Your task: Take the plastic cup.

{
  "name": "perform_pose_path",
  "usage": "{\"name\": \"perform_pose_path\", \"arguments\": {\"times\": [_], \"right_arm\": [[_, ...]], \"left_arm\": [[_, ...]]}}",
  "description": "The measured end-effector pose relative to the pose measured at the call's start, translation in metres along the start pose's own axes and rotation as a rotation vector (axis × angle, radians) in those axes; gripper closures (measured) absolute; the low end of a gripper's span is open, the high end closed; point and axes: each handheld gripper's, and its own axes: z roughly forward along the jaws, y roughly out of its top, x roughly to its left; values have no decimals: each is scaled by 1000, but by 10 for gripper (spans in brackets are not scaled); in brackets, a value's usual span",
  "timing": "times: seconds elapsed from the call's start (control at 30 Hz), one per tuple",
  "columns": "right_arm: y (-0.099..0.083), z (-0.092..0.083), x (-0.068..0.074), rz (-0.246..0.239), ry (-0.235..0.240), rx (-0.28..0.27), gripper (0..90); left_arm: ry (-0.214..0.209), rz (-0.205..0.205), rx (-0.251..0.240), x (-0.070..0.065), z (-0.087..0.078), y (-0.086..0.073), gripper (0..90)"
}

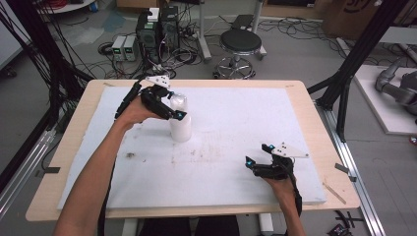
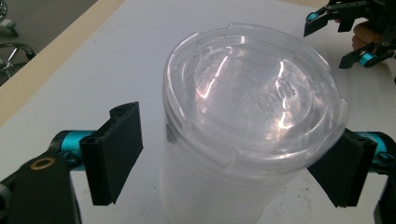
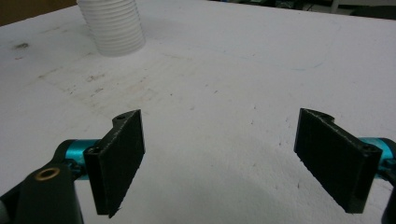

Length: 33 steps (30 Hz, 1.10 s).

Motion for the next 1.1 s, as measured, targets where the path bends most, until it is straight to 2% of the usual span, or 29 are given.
{"name": "perform_pose_path", "arguments": {"times": [0.53,1.1], "right_arm": [[0,0,0,-4,-2,2,158],[0,0,0,-7,-4,3,158]], "left_arm": [[-5,8,22,-1,1,0,314],[5,13,33,-5,-2,5,328]]}}
